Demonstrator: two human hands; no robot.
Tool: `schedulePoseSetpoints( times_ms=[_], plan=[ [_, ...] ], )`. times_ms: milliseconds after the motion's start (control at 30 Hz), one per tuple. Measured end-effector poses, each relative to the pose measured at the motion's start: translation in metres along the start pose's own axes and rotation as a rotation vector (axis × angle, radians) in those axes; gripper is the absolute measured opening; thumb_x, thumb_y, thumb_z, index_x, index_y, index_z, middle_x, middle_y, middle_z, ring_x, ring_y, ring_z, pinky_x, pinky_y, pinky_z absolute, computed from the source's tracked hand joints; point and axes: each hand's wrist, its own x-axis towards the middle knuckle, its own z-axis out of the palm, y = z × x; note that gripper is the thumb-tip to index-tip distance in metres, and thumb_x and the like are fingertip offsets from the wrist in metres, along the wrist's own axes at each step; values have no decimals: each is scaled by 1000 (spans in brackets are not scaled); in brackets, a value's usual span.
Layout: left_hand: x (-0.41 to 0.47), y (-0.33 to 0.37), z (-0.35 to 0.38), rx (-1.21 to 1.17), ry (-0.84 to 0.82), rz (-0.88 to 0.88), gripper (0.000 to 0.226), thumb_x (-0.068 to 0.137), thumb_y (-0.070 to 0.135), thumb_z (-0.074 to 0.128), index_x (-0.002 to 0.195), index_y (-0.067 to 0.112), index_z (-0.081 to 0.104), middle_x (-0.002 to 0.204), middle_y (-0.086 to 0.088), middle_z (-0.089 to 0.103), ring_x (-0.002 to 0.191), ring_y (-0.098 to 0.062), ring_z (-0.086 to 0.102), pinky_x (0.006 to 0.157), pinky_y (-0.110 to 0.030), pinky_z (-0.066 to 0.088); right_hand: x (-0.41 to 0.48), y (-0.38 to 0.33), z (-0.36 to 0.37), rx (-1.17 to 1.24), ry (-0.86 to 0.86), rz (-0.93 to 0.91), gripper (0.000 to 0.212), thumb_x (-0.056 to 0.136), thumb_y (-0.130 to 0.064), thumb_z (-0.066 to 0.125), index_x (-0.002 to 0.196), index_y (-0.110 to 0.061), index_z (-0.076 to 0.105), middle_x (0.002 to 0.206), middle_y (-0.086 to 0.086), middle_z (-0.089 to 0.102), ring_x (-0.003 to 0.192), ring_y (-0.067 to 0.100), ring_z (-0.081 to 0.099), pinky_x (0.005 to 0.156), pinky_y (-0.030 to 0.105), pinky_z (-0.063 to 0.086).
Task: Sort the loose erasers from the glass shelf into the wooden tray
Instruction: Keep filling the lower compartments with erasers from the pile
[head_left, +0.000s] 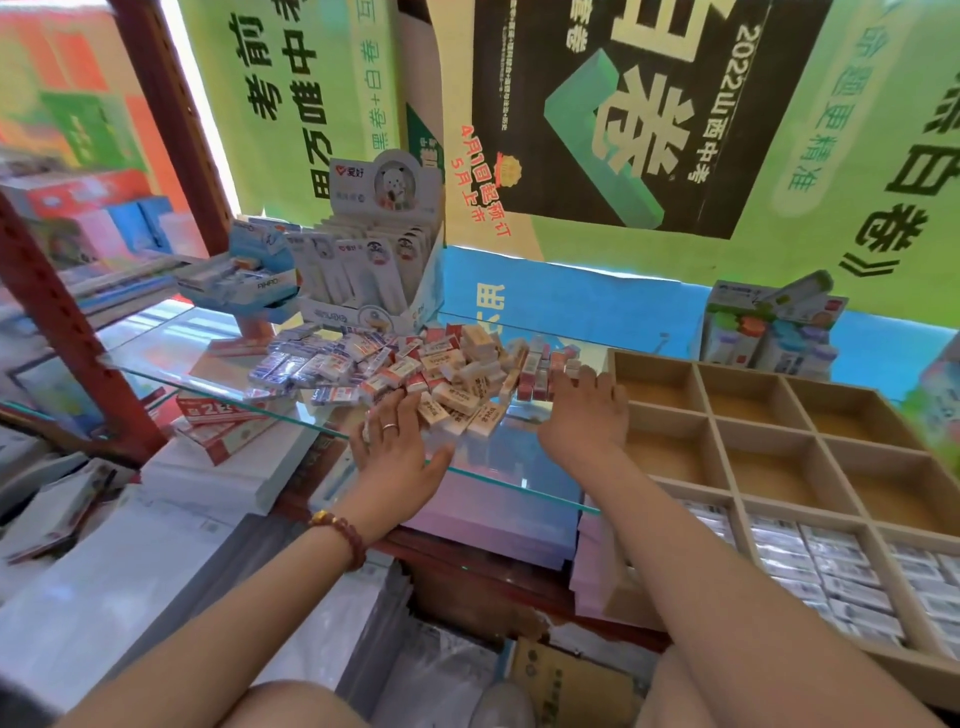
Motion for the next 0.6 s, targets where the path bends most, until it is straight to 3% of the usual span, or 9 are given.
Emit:
schedulePoseSetpoints(
  times_ms=[100,267,367,467,533,600],
  plan=[
    [0,3,-4,-13,71,-9,65,93,41,47,142,15,16,150,-7,6,141,-22,-1,113,-42,-6,1,0,-4,62,52,49,44,89,-20,52,131,-14,45,135,13,42,126,30,36,103,36,30],
    [3,16,-17,-130,196,62,55,90,34,52,135,15,28,145,-6,14,134,-14,4,112,-40,1,4,4,-4,5,74,58,40,92,-13,49,132,-14,45,133,14,45,125,29,40,100,35,34],
    [2,27,-19,-194,210,148,55,82,38,45,131,15,34,140,-4,17,130,-10,8,112,-44,8,4,7,-6,-27,99,31,35,93,-12,50,129,-17,51,130,10,50,123,26,43,98,33,35],
    [0,38,-19,-232,212,214,50,84,34,47,129,16,39,140,-4,23,131,-12,12,110,-36,6,4,8,-7,28,139,21,31,93,-16,52,124,-16,53,122,7,58,117,25,51,94,33,37],
    [1,45,-20,-306,166,304,47,84,32,50,128,18,43,138,-2,29,130,-14,21,108,-34,14,4,10,-10,248,171,63,20,92,-23,55,111,-16,60,111,5,65,104,24,58,85,31,40],
    [0,54,-22,-443,88,377,42,87,28,53,128,23,44,134,3,35,124,-12,32,106,-35,30,4,10,-18,698,117,94,17,87,-25,65,99,-14,63,99,2,67,90,19,61,76,28,43]
  ],
)
